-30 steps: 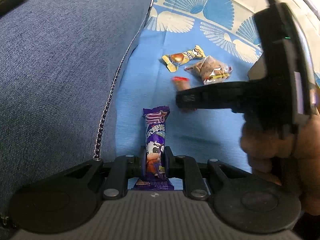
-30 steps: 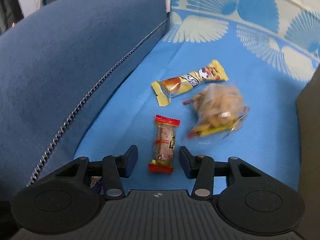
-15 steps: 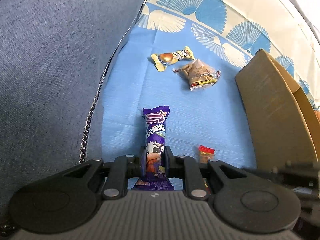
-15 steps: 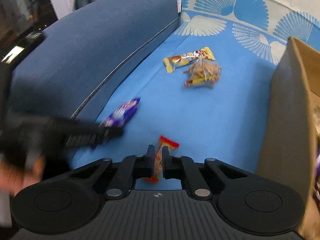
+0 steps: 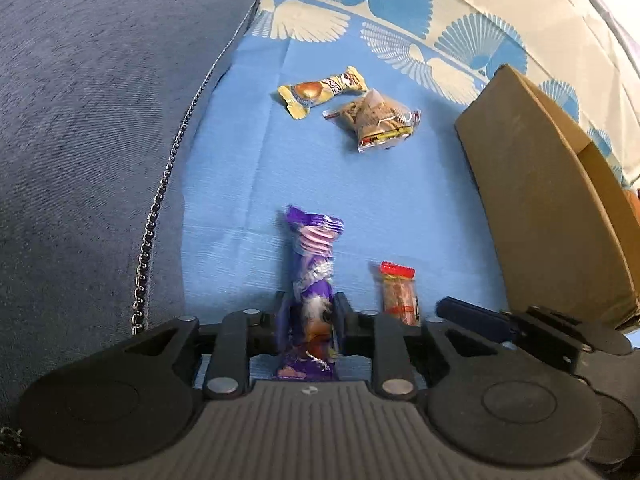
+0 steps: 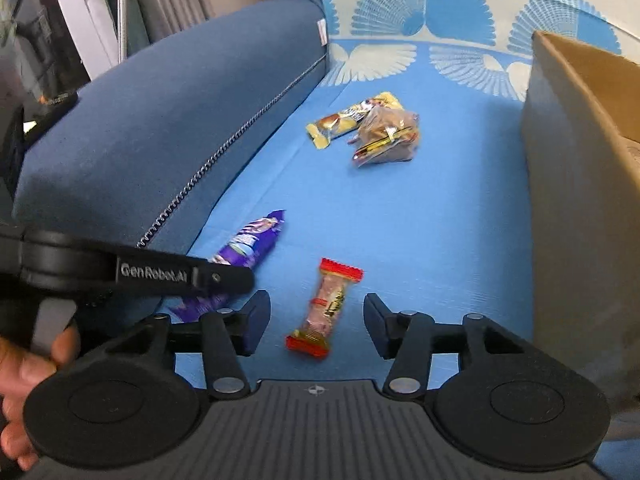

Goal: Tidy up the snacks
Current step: 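Grasp the purple candy bar with the left tool while the right tool grasps the small red-topped snack, then hold the purple candy bar with the left tool while the right tool holds the small red-topped snack, then carry the purple candy bar with the left tool while the right tool carries the red-topped snack to the box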

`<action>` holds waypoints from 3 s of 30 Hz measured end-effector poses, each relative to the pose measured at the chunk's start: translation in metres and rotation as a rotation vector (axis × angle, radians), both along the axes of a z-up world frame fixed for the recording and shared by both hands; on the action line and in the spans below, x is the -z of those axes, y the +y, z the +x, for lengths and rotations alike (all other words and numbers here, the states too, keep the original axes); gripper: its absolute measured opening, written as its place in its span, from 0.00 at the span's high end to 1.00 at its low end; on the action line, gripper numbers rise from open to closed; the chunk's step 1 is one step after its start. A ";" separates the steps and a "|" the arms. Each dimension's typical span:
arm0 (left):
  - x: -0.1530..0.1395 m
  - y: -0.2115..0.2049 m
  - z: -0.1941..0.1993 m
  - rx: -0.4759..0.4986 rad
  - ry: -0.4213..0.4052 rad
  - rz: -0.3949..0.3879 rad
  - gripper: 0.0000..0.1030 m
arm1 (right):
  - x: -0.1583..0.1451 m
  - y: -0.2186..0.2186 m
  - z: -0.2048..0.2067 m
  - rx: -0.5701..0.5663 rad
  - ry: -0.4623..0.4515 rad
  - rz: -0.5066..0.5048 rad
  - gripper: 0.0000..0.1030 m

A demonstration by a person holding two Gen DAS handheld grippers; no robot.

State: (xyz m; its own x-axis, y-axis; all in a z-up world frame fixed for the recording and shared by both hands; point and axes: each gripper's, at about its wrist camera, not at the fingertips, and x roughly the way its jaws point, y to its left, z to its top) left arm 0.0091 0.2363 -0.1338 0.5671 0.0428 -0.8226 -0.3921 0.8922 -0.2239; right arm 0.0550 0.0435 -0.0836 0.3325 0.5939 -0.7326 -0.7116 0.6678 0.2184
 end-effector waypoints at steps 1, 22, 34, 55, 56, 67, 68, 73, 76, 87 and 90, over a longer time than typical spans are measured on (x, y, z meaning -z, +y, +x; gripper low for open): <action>0.000 -0.001 0.000 0.000 0.003 0.002 0.67 | 0.003 0.003 0.001 0.004 0.008 -0.004 0.48; 0.004 -0.009 0.004 0.010 0.012 0.036 0.52 | 0.011 -0.013 0.005 0.029 0.001 -0.112 0.81; 0.005 -0.016 0.007 0.028 0.020 0.082 0.61 | 0.018 -0.013 0.005 0.031 -0.010 -0.123 0.76; 0.004 -0.022 0.011 0.071 0.031 0.096 0.74 | 0.017 -0.028 0.011 0.073 0.019 -0.123 0.77; 0.005 -0.023 0.012 0.072 0.030 0.097 0.73 | 0.017 -0.029 0.011 0.071 0.018 -0.124 0.77; 0.005 -0.025 0.011 0.074 0.018 0.107 0.82 | 0.017 -0.027 0.007 0.053 -0.018 -0.139 0.79; 0.004 -0.025 0.011 0.077 0.010 0.108 0.83 | 0.017 -0.027 0.006 0.052 -0.025 -0.141 0.82; 0.000 -0.026 0.007 0.078 -0.021 0.117 0.83 | 0.013 -0.029 0.006 0.061 -0.050 -0.125 0.83; -0.002 -0.026 0.006 0.075 -0.031 0.115 0.83 | 0.009 -0.031 0.007 0.069 -0.063 -0.104 0.83; -0.009 -0.025 -0.001 0.070 -0.085 0.118 0.84 | 0.003 -0.032 0.007 0.075 -0.084 -0.071 0.83; -0.013 -0.026 -0.006 0.071 -0.109 0.120 0.84 | 0.000 -0.033 0.006 0.075 -0.095 -0.058 0.83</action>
State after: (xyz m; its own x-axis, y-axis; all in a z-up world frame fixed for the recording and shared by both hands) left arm 0.0034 0.2106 -0.1206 0.6575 0.0938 -0.7476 -0.3062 0.9399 -0.1514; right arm 0.0611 0.0104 -0.0839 0.4438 0.5223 -0.7282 -0.6748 0.7294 0.1119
